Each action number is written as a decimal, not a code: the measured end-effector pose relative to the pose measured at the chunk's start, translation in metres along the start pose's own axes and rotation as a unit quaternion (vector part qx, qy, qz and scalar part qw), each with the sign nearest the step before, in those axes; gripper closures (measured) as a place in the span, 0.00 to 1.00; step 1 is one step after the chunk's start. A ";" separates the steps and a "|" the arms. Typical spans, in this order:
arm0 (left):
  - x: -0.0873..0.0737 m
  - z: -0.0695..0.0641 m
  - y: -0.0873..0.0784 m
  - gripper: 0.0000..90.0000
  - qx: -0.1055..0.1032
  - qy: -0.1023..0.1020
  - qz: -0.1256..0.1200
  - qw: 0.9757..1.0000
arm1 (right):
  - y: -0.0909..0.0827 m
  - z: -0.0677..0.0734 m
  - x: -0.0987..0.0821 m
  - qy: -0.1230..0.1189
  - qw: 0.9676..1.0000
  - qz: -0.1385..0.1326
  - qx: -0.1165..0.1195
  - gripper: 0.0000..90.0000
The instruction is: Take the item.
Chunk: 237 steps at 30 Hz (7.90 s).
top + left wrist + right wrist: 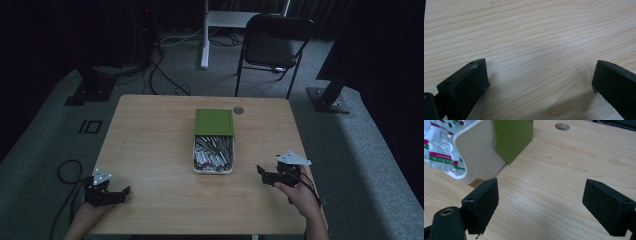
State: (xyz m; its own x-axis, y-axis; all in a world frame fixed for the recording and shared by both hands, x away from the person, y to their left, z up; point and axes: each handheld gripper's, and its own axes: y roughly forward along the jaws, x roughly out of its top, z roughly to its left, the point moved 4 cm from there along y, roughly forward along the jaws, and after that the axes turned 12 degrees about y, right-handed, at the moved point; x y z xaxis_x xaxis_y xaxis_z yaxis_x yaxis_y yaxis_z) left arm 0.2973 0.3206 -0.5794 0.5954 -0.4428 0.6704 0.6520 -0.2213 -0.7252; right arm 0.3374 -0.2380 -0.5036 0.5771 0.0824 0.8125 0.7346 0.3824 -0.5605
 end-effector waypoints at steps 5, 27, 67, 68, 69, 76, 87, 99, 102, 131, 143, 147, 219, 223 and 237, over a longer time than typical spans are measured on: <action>0.000 0.000 0.000 0.01 0.000 0.000 0.000 1.000 | 0.000 0.009 0.009 -0.008 1.000 -0.007 0.009 0.15; 0.000 0.000 0.000 0.01 0.000 -0.001 -0.001 1.000 | 0.008 0.055 0.038 -0.042 0.997 -0.023 0.056 0.16; 0.000 0.000 0.000 0.01 0.000 -0.001 -0.001 1.000 | 0.039 0.124 0.047 -0.096 0.990 -0.010 0.105 0.37; 0.000 0.000 0.000 0.01 0.000 -0.001 -0.001 1.000 | 0.039 0.124 0.047 -0.096 0.990 -0.010 0.105 0.37; 0.000 0.000 0.000 0.01 0.000 -0.001 -0.001 1.000 | 0.042 0.127 0.045 -0.100 0.989 -0.007 0.108 0.44; 0.000 0.000 0.000 0.01 0.000 -0.001 -0.001 1.000 | 0.049 0.136 0.039 -0.123 0.985 -0.004 0.123 0.60; 0.000 0.000 0.000 0.01 0.000 -0.001 -0.001 1.000 | 0.064 0.142 0.025 -0.138 0.983 0.021 0.115 0.78; 0.000 0.000 0.000 0.01 0.000 -0.001 -0.001 1.000 | 0.077 0.139 0.016 -0.133 0.986 0.032 0.091 0.81; 0.000 0.000 0.000 0.01 0.000 -0.001 -0.001 1.000 | 0.077 0.138 0.017 -0.131 0.988 0.022 0.083 0.85; 0.000 0.000 0.000 0.01 0.000 -0.001 -0.001 1.000 | 0.076 0.138 0.018 -0.103 0.994 0.011 0.017 1.00; 0.000 0.000 0.000 0.01 0.000 -0.001 -0.001 1.000 | 0.058 0.147 0.037 -0.098 0.994 -0.006 0.049 1.00; 0.000 0.000 0.000 0.01 0.000 -0.001 -0.001 1.000 | 0.052 0.148 0.042 -0.088 0.994 -0.014 0.060 1.00; 0.000 0.000 0.000 0.01 0.000 -0.001 -0.001 1.000 | 0.082 -0.027 0.044 0.019 0.992 -0.025 -0.120 1.00; 0.000 0.000 0.000 0.01 0.000 -0.001 -0.001 1.000 | 0.091 -0.027 0.040 0.017 0.992 -0.011 -0.123 1.00; 0.000 0.000 0.000 0.01 0.000 -0.001 -0.001 1.000 | 0.116 -0.004 0.026 0.009 0.996 0.024 -0.087 0.99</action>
State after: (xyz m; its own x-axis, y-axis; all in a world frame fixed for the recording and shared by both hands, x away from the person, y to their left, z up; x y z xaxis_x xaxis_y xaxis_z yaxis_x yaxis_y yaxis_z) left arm 0.2973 0.3204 -0.5794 0.5954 -0.4407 0.6718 0.6530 -0.2217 -0.7242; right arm 0.4386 -0.1951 -0.5481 0.6177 0.0788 0.7824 0.7564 0.2127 -0.6186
